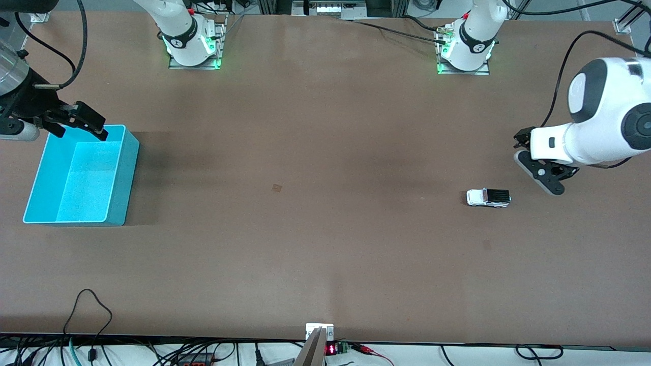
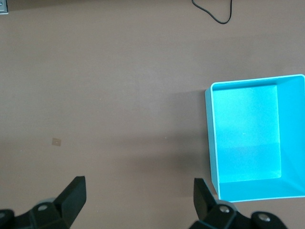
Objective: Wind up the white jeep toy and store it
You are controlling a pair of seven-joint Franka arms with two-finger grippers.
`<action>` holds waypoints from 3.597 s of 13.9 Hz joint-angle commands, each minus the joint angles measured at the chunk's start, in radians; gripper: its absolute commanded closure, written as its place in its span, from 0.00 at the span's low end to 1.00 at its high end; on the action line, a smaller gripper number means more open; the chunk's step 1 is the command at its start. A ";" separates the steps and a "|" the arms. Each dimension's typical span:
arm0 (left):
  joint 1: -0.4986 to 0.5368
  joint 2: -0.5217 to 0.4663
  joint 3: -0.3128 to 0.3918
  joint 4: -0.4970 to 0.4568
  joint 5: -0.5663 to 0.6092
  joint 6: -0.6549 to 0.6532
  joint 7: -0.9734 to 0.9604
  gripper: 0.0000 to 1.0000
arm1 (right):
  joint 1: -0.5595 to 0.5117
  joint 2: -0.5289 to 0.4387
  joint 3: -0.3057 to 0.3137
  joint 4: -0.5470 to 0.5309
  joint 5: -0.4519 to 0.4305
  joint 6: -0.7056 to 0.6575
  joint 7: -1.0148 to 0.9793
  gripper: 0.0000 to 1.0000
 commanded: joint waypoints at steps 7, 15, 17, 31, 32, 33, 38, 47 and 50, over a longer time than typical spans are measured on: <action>0.037 0.183 -0.003 -0.147 0.050 0.496 0.518 0.00 | 0.001 -0.021 0.001 -0.018 -0.012 -0.005 0.007 0.00; 0.040 0.266 -0.003 -0.216 0.050 0.681 0.595 0.00 | 0.001 -0.021 0.001 -0.018 -0.012 -0.005 0.007 0.00; 0.039 0.276 -0.003 -0.216 0.050 0.707 0.601 0.14 | 0.001 -0.021 0.001 -0.018 -0.012 -0.007 0.007 0.00; 0.088 0.299 -0.003 -0.190 0.048 0.643 0.674 0.75 | 0.001 -0.025 0.001 -0.018 -0.010 -0.008 0.007 0.00; 0.112 0.312 -0.001 -0.181 0.048 0.643 0.702 0.75 | 0.001 -0.023 0.001 -0.018 -0.010 -0.008 0.007 0.00; 0.141 0.334 -0.003 -0.170 0.048 0.643 0.720 0.75 | 0.001 -0.023 0.001 -0.018 -0.010 -0.008 0.007 0.00; 0.258 0.384 -0.003 -0.126 0.048 0.643 0.845 0.75 | 0.001 -0.025 0.000 -0.020 -0.010 -0.008 0.007 0.00; 0.303 0.401 0.005 -0.103 0.048 0.646 0.905 0.75 | 0.001 -0.025 0.000 -0.021 -0.010 -0.008 0.007 0.00; 0.301 0.399 0.003 -0.103 0.048 0.646 0.906 0.73 | 0.001 -0.025 0.000 -0.021 -0.010 -0.008 0.007 0.00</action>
